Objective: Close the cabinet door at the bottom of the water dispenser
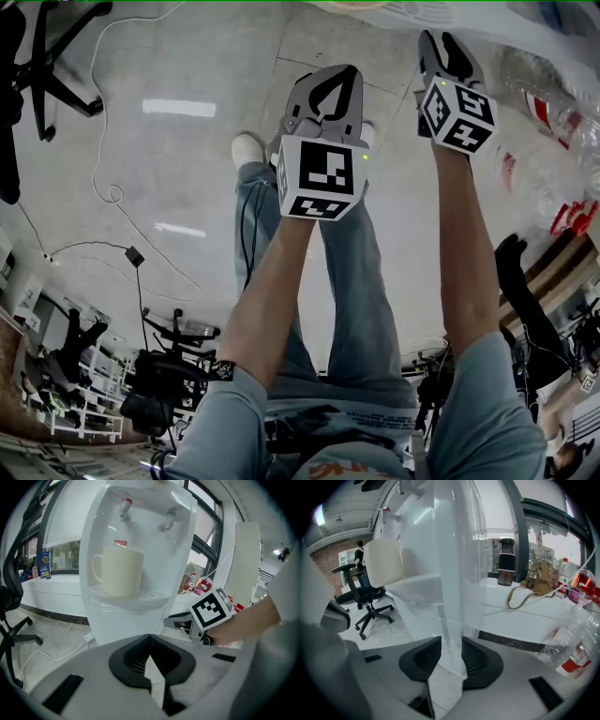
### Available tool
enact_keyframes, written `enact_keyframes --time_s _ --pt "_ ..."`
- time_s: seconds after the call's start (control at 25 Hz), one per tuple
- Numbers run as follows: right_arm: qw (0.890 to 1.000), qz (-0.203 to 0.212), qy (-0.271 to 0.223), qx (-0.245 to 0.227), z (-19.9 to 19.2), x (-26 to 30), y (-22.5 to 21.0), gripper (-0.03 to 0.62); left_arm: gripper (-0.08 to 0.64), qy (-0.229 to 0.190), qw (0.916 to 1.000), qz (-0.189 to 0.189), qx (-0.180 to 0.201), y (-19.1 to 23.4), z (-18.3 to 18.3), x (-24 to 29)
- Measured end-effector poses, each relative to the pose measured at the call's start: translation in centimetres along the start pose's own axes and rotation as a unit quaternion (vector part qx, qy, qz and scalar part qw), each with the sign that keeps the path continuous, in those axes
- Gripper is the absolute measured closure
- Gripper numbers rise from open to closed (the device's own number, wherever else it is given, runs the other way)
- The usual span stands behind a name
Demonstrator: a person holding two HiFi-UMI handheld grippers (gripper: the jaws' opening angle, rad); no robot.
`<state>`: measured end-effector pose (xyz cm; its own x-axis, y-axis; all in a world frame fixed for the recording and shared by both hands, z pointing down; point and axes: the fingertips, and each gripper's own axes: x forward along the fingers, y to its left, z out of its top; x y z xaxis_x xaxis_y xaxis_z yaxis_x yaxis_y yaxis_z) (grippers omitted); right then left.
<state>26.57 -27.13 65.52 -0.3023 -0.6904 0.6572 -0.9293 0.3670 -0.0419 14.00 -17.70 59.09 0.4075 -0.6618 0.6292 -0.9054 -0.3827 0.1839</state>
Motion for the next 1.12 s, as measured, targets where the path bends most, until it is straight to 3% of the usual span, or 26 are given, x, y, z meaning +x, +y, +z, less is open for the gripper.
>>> enact_keyframes --time_s 0.56,0.8,1.12 --pt "0.997 0.004 -0.044 0.061 2.8 -8.6 9.3 0.545 0.540 -0.034 0.9992 -0.009 0.021 4.0 2.7 -9.7" --pt "0.994 0.023 -0.071 0.083 7.4 -13.5 15.2 0.561 0.540 -0.052 0.9982 -0.008 0.029 6.8 5.8 -16.2" --pt "0.989 0.043 -0.122 0.077 16.5 -19.8 20.2 0.565 0.540 -0.110 0.9936 0.002 0.026 9.5 13.1 -23.7"
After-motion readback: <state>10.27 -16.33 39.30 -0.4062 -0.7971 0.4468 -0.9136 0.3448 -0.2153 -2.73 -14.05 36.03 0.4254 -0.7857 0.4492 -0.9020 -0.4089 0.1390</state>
